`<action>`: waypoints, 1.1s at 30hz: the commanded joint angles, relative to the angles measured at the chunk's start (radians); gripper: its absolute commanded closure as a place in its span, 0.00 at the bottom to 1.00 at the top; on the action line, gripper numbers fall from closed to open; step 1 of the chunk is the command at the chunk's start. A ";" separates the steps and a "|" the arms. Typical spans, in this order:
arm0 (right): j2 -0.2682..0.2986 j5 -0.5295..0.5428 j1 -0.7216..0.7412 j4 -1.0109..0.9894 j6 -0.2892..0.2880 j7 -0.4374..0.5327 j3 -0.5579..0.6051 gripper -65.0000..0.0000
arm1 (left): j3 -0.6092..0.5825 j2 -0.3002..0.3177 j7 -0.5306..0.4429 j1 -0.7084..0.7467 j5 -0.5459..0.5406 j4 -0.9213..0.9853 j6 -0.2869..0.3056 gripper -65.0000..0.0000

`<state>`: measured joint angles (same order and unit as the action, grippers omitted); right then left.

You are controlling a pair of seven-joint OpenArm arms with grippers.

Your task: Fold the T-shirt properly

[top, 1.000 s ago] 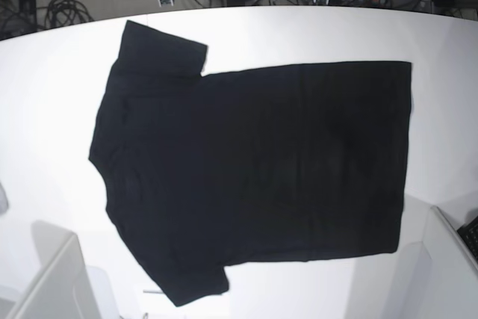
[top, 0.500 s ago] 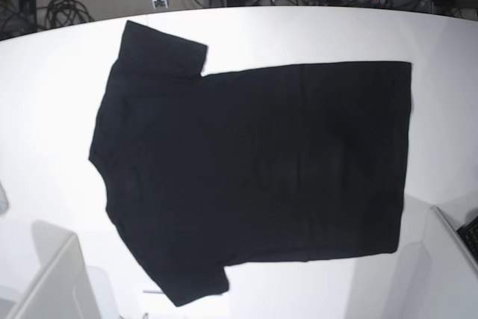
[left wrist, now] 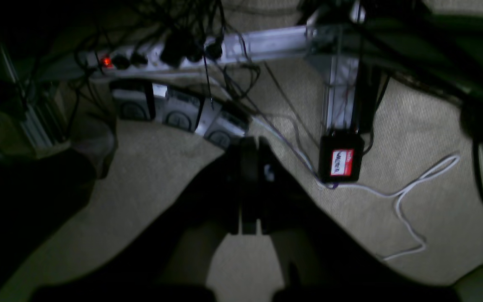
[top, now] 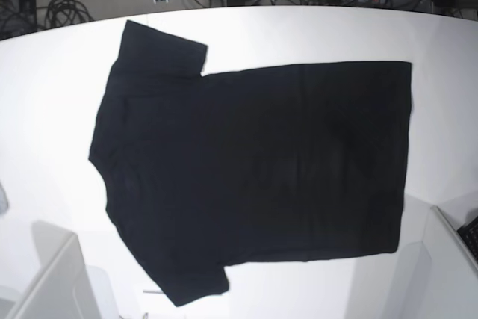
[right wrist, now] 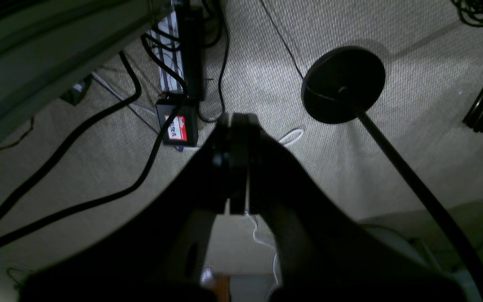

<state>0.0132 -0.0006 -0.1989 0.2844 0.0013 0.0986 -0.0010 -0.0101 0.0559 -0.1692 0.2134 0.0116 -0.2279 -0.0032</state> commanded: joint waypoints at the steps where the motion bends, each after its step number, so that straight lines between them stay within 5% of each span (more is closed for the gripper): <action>1: 0.003 0.003 -0.037 0.040 0.006 -0.010 -0.003 1.00 | -0.001 0.003 -0.014 0.036 0.000 -0.035 -0.004 1.00; 10: 0.003 0.003 -0.268 0.421 0.006 -0.121 -0.007 1.00 | -0.001 0.068 -0.014 0.303 -0.009 -0.443 -0.004 1.00; 19: -0.006 0.003 -0.445 0.797 0.006 -0.265 -0.227 1.00 | 0.034 0.131 -0.014 0.505 -0.017 -0.730 -0.004 1.00; 27: -0.071 0.003 -0.546 1.143 0.006 -0.377 -0.377 1.00 | 0.101 0.239 -0.013 0.714 -0.232 -1.106 -0.002 1.00; 33: -0.074 0.003 -0.549 1.383 0.006 -0.504 -0.443 1.00 | 0.112 0.272 -0.013 0.886 -0.246 -1.415 -0.002 1.00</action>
<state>-0.0677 0.0021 -0.7334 1.6516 0.0010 -0.4191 -0.4355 0.0944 0.3229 -0.1631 1.0809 -0.2325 -1.6344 0.0059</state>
